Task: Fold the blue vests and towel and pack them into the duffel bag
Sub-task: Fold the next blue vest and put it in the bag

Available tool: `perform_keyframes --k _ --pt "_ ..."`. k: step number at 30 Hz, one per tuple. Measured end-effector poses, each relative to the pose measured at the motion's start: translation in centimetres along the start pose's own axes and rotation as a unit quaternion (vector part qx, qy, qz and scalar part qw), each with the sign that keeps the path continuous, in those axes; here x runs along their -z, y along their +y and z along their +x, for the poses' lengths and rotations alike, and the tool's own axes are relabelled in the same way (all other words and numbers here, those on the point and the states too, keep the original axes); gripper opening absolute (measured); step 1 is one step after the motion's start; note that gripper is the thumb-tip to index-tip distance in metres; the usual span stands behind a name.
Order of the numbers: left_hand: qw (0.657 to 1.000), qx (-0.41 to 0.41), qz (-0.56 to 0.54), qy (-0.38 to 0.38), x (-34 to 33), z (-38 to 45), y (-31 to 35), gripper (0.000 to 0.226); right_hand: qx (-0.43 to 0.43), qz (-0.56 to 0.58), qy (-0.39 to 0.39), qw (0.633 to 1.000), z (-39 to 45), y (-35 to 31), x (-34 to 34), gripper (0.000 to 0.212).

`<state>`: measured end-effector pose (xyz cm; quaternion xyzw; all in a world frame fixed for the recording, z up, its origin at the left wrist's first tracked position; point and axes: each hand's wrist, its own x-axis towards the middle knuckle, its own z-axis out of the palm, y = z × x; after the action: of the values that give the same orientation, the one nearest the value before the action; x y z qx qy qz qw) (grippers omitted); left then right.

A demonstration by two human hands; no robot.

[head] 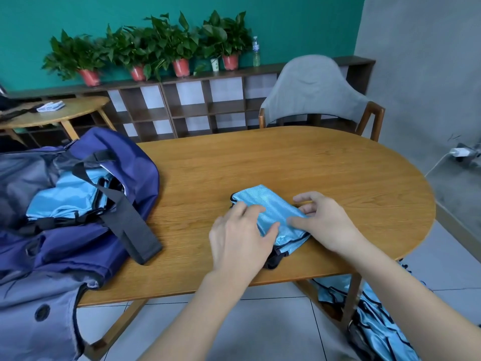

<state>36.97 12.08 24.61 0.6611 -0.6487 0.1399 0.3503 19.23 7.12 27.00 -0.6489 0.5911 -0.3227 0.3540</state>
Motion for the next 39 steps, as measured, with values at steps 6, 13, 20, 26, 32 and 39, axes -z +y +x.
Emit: perform_keyframes --k 6,13,20,26,32,39 --pt "0.953 0.122 -0.254 -0.111 1.4 2.8 -2.5 0.025 0.046 0.15 -0.017 0.987 0.1 0.6 0.2 0.04" --pt "0.793 0.18 -0.51 -0.279 1.9 5.4 -4.9 0.023 0.149 0.245 -0.031 0.958 0.6 0.7 1.5 0.041" --pt "0.832 0.145 -0.452 -0.288 1.6 4.5 -4.2 0.022 0.081 0.332 0.036 0.939 1.0 1.2 0.9 0.025" --pt "0.87 0.13 -0.44 -0.181 1.8 3.0 -4.4 0.031 0.04 0.281 -0.077 0.956 -0.9 0.5 0.3 0.015" --pt "0.891 0.107 -0.412 -0.155 3.4 1.0 -5.0 0.03 0.068 0.258 -0.041 0.963 -3.0 -0.8 -1.6 0.02" --pt "0.895 0.134 -0.402 -0.139 8.1 -1.5 -8.2 0.037 0.098 0.244 -0.053 0.963 -5.5 -3.8 -5.0 0.028"
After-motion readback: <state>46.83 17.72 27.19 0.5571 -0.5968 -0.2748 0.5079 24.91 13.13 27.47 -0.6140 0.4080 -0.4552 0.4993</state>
